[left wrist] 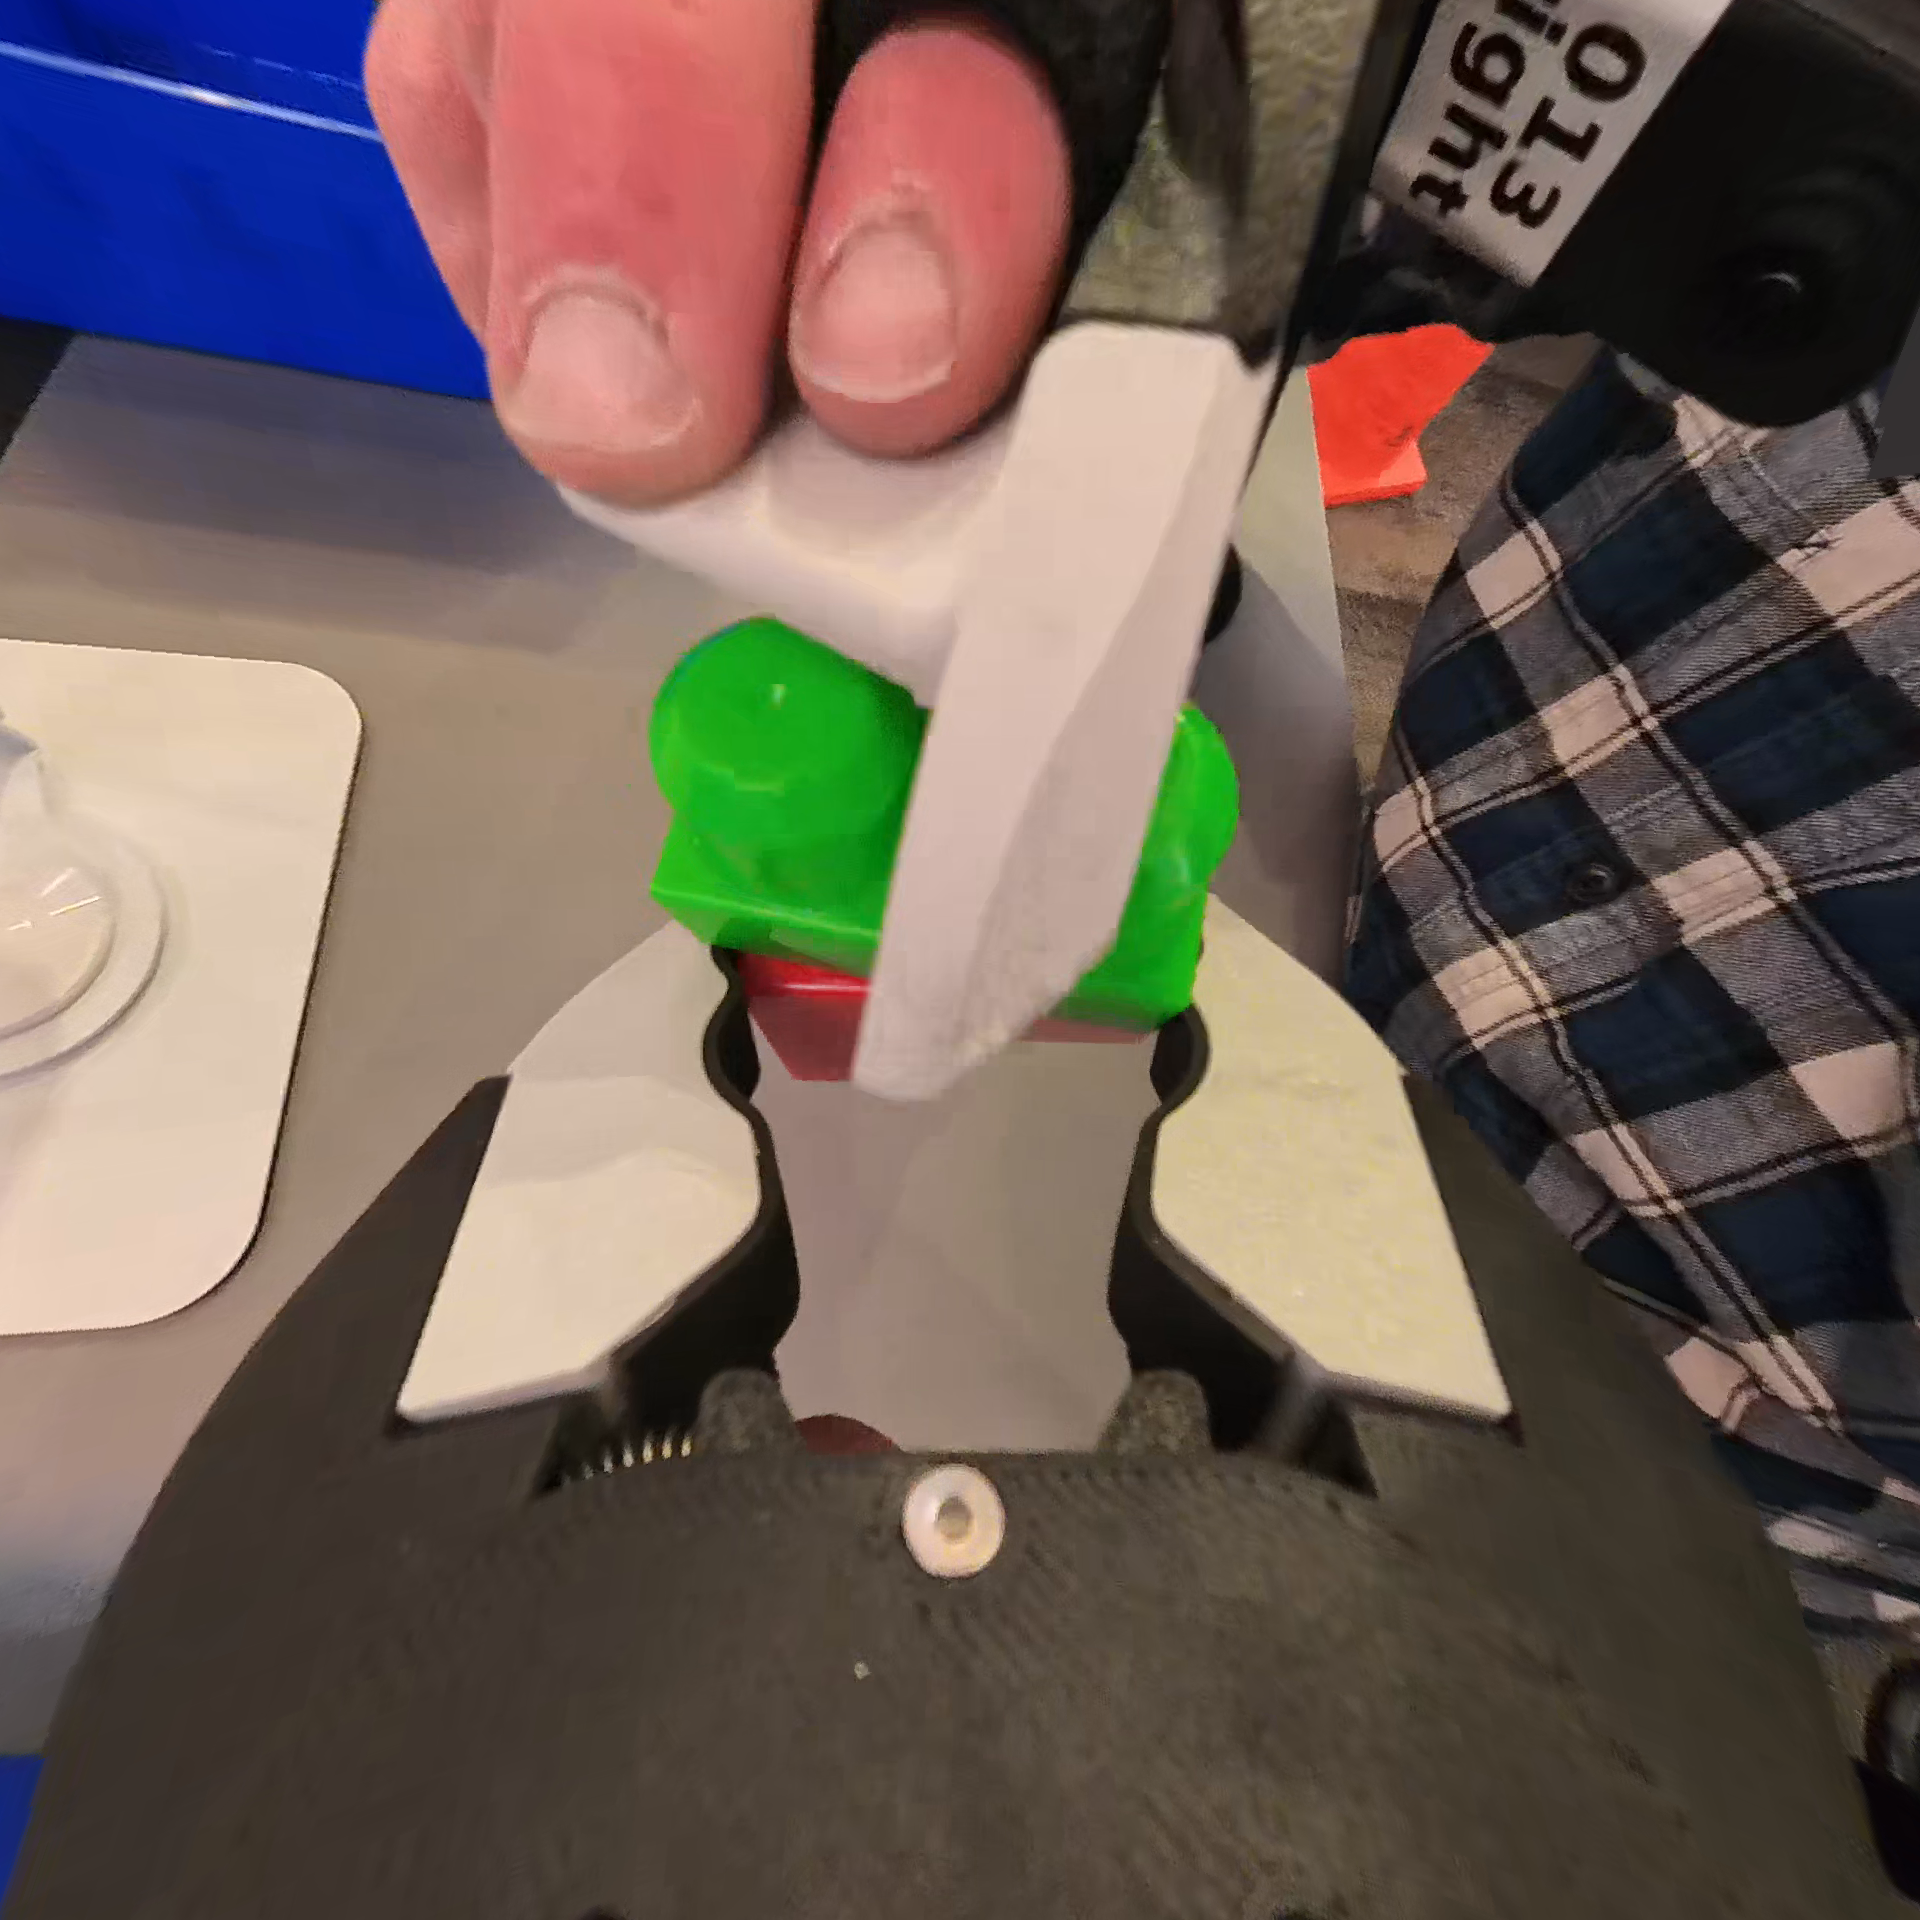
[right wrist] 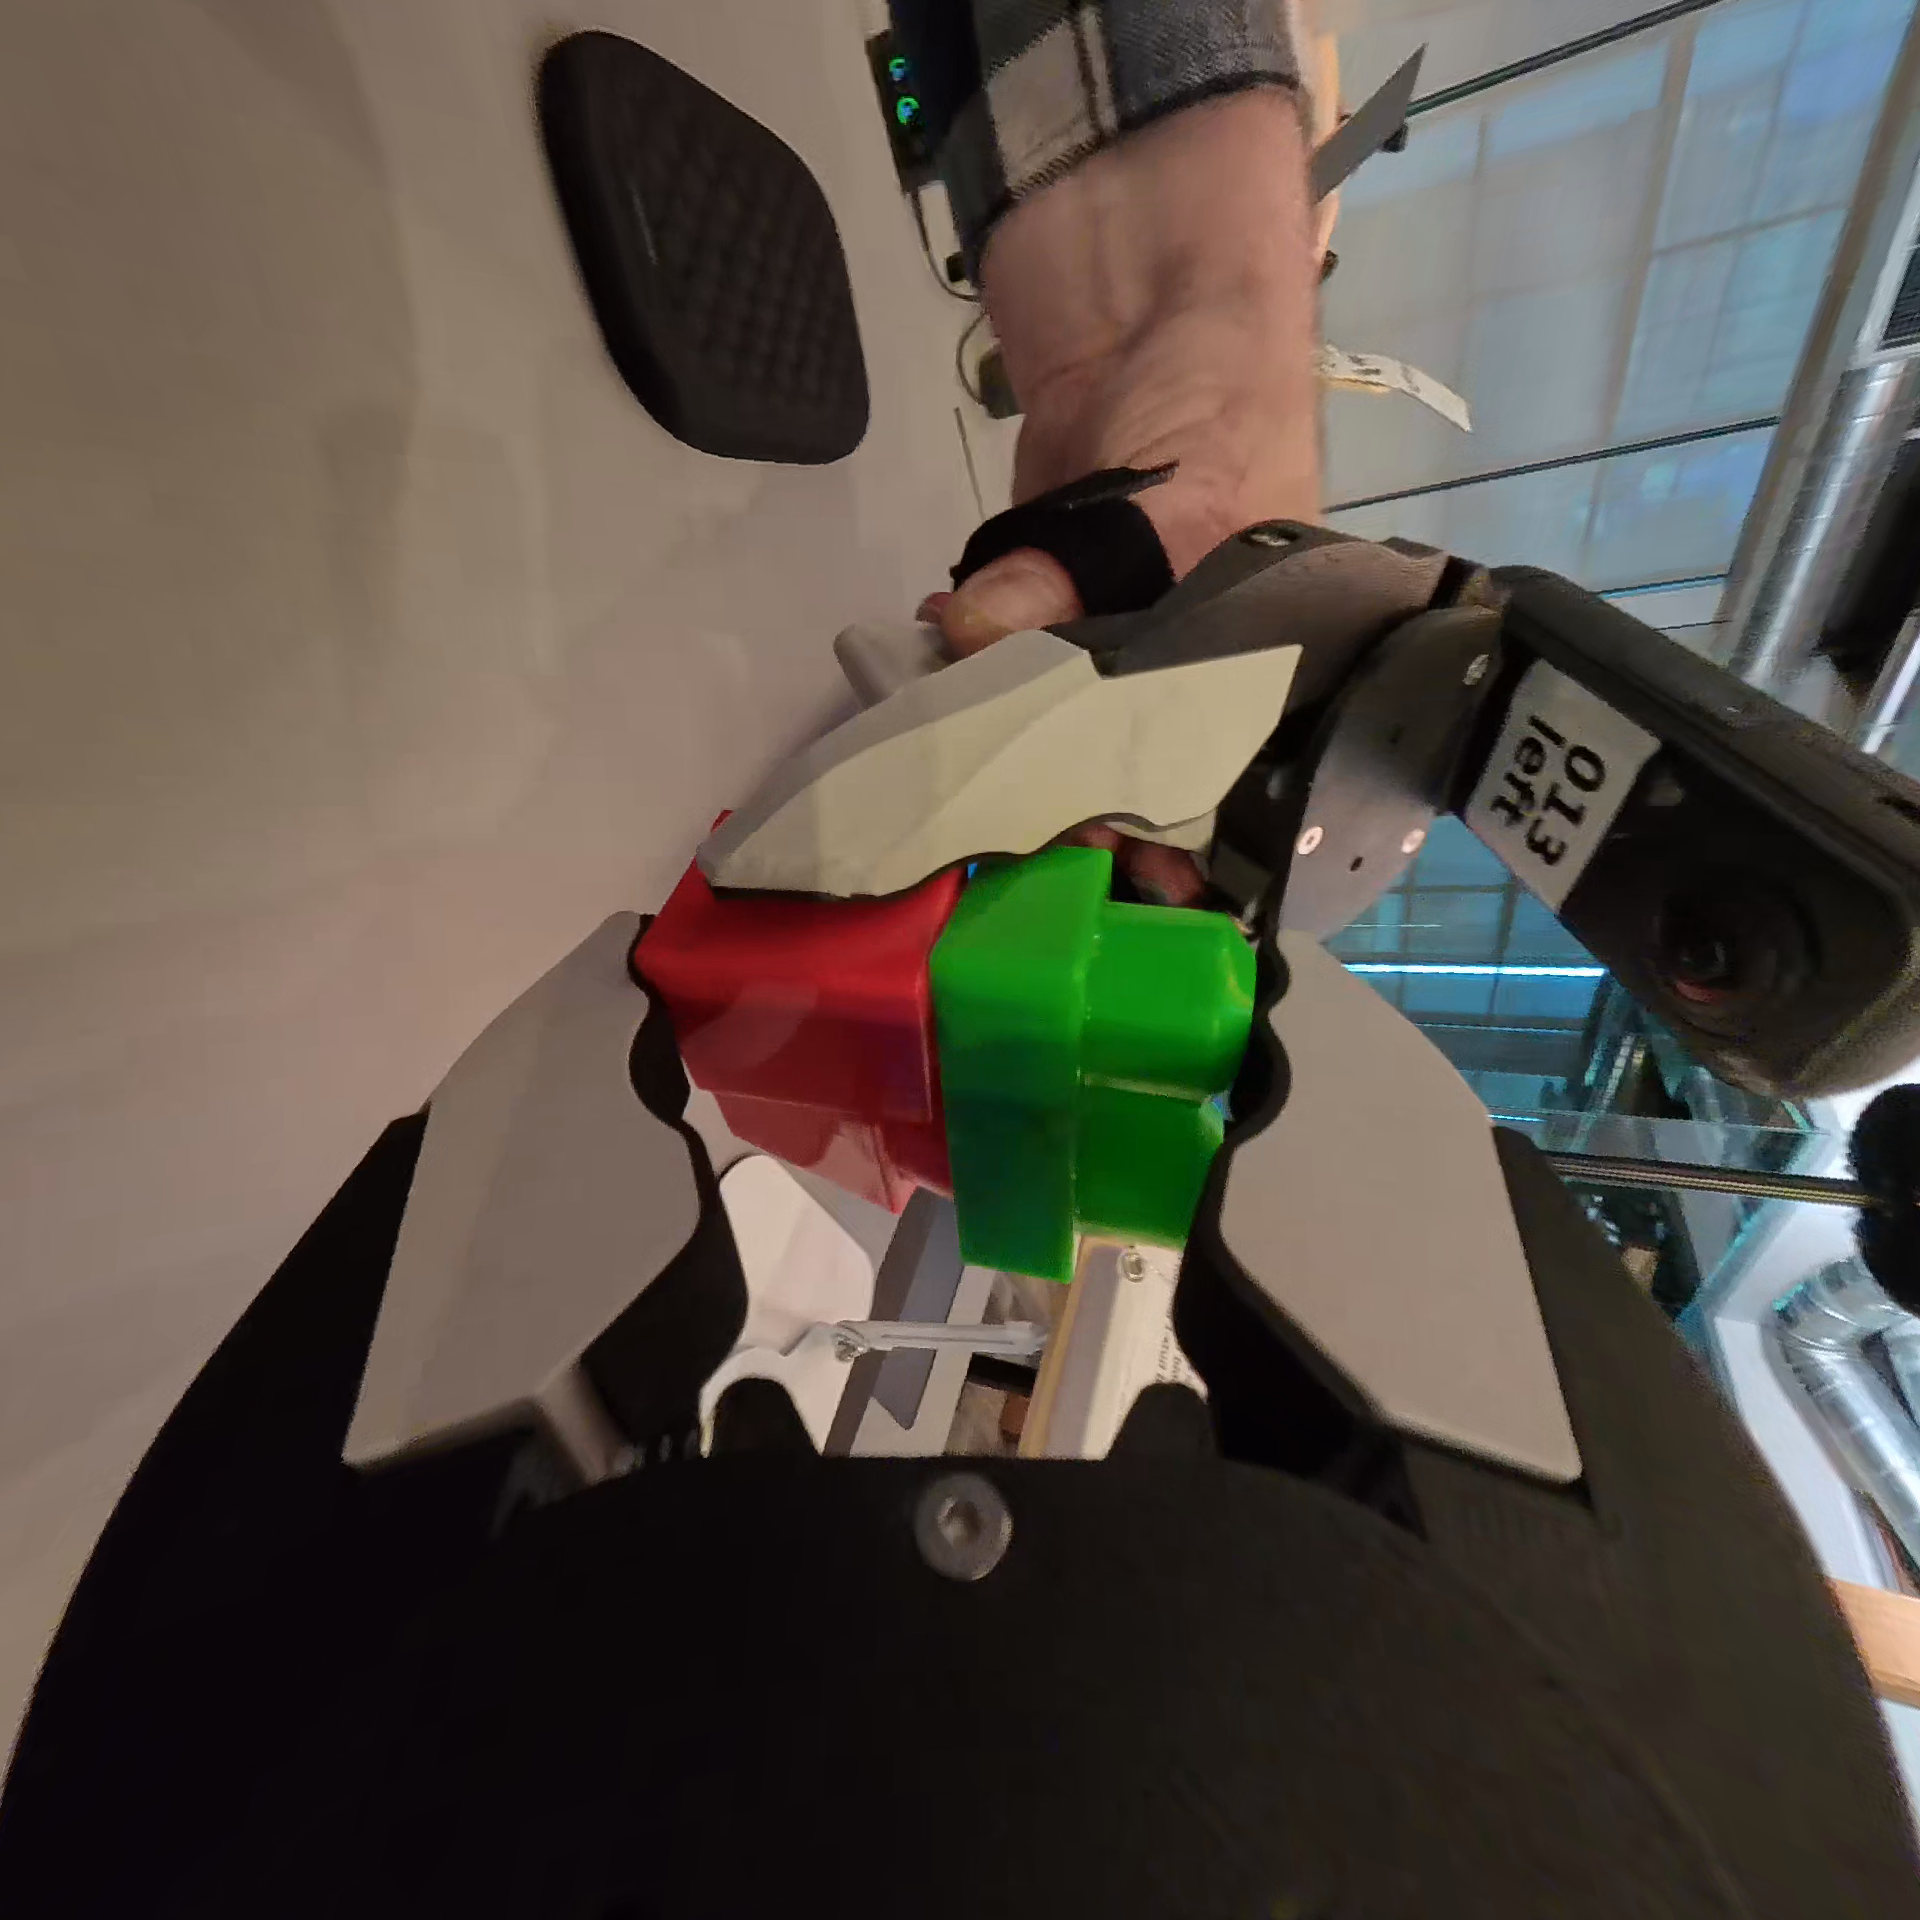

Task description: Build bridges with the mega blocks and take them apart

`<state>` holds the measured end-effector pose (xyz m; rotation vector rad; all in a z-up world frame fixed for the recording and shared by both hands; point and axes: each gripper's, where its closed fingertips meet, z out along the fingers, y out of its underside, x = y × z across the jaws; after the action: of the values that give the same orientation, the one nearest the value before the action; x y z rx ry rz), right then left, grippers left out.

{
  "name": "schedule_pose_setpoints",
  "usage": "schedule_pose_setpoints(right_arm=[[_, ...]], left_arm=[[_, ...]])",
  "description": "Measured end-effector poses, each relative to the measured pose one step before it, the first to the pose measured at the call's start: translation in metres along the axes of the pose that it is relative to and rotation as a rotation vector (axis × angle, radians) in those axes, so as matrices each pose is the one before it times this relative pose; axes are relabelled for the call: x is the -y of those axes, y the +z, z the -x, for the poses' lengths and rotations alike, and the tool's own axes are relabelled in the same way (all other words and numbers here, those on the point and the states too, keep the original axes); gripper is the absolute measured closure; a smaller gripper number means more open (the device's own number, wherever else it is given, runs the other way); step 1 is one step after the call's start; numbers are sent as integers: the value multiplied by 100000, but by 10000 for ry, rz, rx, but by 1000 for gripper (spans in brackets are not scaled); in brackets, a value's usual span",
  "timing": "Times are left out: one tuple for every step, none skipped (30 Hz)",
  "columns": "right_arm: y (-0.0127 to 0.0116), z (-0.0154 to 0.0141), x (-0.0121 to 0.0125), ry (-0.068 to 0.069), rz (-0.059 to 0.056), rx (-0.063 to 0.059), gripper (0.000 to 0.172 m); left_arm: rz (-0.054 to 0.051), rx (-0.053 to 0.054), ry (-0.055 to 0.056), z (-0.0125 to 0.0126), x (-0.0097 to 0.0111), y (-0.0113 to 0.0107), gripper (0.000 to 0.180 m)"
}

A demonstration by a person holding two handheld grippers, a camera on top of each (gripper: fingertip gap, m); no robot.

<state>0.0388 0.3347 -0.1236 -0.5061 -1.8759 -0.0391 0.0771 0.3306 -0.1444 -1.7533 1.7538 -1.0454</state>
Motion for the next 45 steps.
schedule_pose_setpoints(right_arm=[[-20, 256, 66, 40, 32, 166, 66], [-52, 201, 20, 28, 17, 136, 67], [-71, 160, -27, 44, 62, 132, 67], [-61, 136, -7, 104, 96, 142, 67], [-61, 88, 19, 121, 76, 98, 68], [-11, 133, -51, 102, 118, 107, 69], [41, 196, 29, 53, 27, 79, 69], [112, 280, 81, 51, -47, 81, 69], [68, 218, 49, 0, -37, 14, 69], [-34, 98, 160, 64, -130, -27, 68], [-82, -103, 176, 87, -201, -141, 67], [-50, -442, -25, -77, -88, -392, 54], [-69, -370, -470, -192, 263, -303, 44], [-204, -38, -349, 36, 163, 39, 43], [-337, -83, 26, 342, -78, 113, 47], [-288, -213, 69, 263, -98, -20, 46], [-163, -120, -33, -35, -14, -65, 44], [-34, -22, -104, -168, 92, -67, 41], [25, -85, -186, -84, 162, -99, 40], [29, -160, -64, -13, 68, -182, 38], [-26, -303, 18, -4, -8, -301, 38], [-93, -491, -45, -106, 45, -454, 41], [-50, -460, -117, -250, 124, -486, 40], [-17, -417, -111, -298, 133, -522, 39], [-11, -273, -43, -171, 121, -416, 40], [46, -131, 27, -29, 74, -311, 38], [61, 66, 6, 15, 42, -129, 38], [-30, 31, 30, -6, 14, -116, 38], [-132, -118, 102, 62, -58, -159, 39], [-125, -42, 72, 124, -84, -22, 41], [-28, 145, -146, 30, 42, 125, 42], [-39, 42, -66, -52, 20, 49, 42], [-72, -2, 69, 66, -81, 52, 44], [13, 197, -66, 139, 1, 254, 44], [31, 238, -201, 14, 70, 260, 45], [-52, 188, -102, 13, -21, 215, 48], [-141, 96, -88, 74, -49, 178, 53], [-143, 0, -173, 34, 34, 107, 59], [-92, -48, -174, -57, 70, 35, 62], [-58, 19, 11, -12, -23, 59, 63], [-11, 107, 67, 54, -33, 116, 64], [19, 87, -104, -17, 89, 90, 64], [37, 45, -182, -47, 114, 66, 65], [24, 78, -55, 23, 3, 111, 65], [41, 87, -7, 82, -14, 107, 66]], left_arm=[[202, -55, 150, -104, -189, 151, 106], [148, -79, 0, -84, -135, 147, 106], [69, -73, -7, -79, -46, 152, 106], [15, -111, -37, -103, -23, 104, 106], [-15, -137, -9, -142, 19, 57, 106], [9, -91, -5, -82, -35, 62, 106], [55, -113, -71, -102, -97, 116, 107], [148, -81, 56, -100, -246, 158, 106], [92, -44, 35, -30, -230, 165, 106], [-46, -54, 5, -60, -42, 102, 106], [-128, -112, -47, -125, 118, 13, 106], [-242, -75, -1, -45, 332, -166, 106], [-338, -289, 98, -406, 524, -316, 106], [-355, -367, 194, -608, 576, -336, 106], [-101, -101, 73, -164, 200, -192, 106], [-61, -229, 95, -319, 53, -27, 106], [-211, -371, 146, -568, 276, 34, 106], [-205, -216, 114, -331, 323, 86, 106], [-111, -121, 13, -110, 217, 99, 106], [-168, -147, -18, -89, 278, 64, 106], [-298, -174, -2, -132, 414, 2, 106], [-333, -158, -12, -112, 404, 34, 106], [-408, -253, -35, -260, 470, 41, 106], [-401, -202, 35, -230, 439, 29, 106], [-286, -130, 42, -128, 278, 55, 106], [-177, -105, 20, -82, 116, 58, 106], [-103, -103, 17, -76, 1, 46, 106], [-66, -75, -21, -15, -105, 102, 106], [-226, -120, -37, -79, 102, 12, 106], [-260, -115, -91, -62, 181, -72, 107], [-111, -16, -84, 63, -15, -26, 107], [-69, 51, -15, 130, -78, 36, 106], [-157, -59, -13, -33, 95, -23, 106], [-76, -84, -74, -17, -9, -37, 106], [8, 19, -70, 155, -165, 7, 106], [-52, 9, -31, 146, -107, -35, 106], [-26, -41, -56, 85, -149, -100, 106], [-143, -32, -137, 125, 10, -188, 106], [-183, -18, -115, 122, 77, -144, 106], [-183, -54, -34, 15, 74, -44, 106], [-48, -110, 2, -80, -75, 43, 106], [-40, -51, 2, 3, -72, 17, 106], [-115, 34, -20, 131, 3, -26, 106], [-140, -7, -39, 88, 2, -36, 106], [-117, -69, -49, -15, -30, 14, 106]])
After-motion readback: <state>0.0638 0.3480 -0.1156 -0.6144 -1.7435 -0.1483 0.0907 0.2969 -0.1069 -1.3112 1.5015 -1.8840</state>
